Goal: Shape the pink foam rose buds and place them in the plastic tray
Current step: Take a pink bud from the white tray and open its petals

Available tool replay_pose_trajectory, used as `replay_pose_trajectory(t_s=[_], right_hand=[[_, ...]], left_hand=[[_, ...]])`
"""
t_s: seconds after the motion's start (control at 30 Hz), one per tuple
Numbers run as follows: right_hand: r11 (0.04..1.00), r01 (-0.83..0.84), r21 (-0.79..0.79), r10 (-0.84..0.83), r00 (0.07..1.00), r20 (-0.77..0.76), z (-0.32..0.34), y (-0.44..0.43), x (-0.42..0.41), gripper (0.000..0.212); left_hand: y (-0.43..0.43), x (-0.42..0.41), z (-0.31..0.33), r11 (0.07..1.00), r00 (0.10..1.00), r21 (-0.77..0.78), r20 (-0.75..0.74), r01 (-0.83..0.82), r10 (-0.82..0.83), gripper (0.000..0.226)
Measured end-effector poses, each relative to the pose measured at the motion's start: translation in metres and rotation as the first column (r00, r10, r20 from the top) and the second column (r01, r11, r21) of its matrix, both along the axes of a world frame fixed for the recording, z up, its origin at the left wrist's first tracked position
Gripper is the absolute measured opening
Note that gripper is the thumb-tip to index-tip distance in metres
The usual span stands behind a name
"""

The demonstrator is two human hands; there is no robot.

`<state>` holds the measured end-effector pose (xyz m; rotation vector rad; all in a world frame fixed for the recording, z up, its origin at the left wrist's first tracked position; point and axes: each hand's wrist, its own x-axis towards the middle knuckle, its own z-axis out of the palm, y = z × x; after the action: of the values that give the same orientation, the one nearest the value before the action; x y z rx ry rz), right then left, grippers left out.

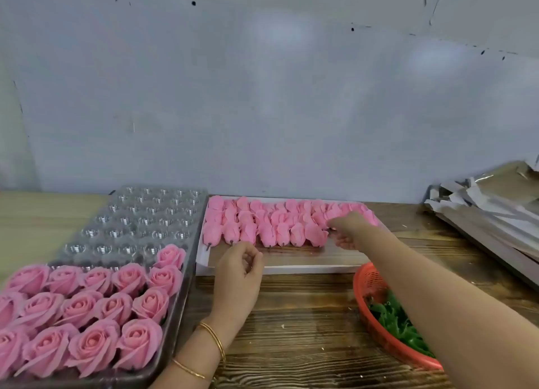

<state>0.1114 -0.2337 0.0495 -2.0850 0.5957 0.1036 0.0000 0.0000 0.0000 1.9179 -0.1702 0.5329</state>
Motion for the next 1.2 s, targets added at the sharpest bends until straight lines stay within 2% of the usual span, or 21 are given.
replay_pose_trajectory(t_s=[0.33,0.57,0.73,0.93,0.97,1.07,1.2], right_hand=[[1.0,-0.004,-0.026,0.001,0.994,-0.112,-0.012,0.021,0.006,0.036],[0.995,0.027,-0.094,-0.036,0.994,-0.098,-0.021,0.023,0.014,0.052],[0.977,0.009,-0.212,-0.035,0.992,-0.122,-0.02,0.031,0.013,0.039],[0.958,0.016,-0.285,-0.042,0.996,-0.084,-0.025,0.031,0.015,0.044],[0.963,0.015,-0.269,-0.036,0.997,-0.073,-0.026,0.03,0.016,0.043],[0.996,-0.004,-0.093,0.002,1.0,-0.023,-0.028,0.027,0.018,0.032],[0.999,0.028,-0.039,-0.027,0.999,0.026,-0.032,0.024,0.016,0.027]], left_hand=[[-0.002,-0.003,-0.004,1.0,0.999,0.002,0.022,-0.028,0.028,0.021],[-0.003,-0.001,-0.006,0.999,0.999,-0.03,0.036,-0.035,0.036,0.019],[-0.003,-0.002,-0.007,0.999,0.999,-0.039,0.032,-0.021,0.022,0.022],[-0.002,-0.002,-0.006,0.999,0.999,-0.038,0.026,-0.018,0.019,0.028],[-0.002,-0.002,-0.006,0.999,1.0,-0.036,0.021,-0.016,0.016,0.027],[-0.001,-0.001,-0.008,0.999,1.0,-0.031,0.004,-0.011,0.012,0.023],[-0.001,0.001,-0.009,0.998,1.0,-0.049,-0.004,-0.03,0.03,0.022]])
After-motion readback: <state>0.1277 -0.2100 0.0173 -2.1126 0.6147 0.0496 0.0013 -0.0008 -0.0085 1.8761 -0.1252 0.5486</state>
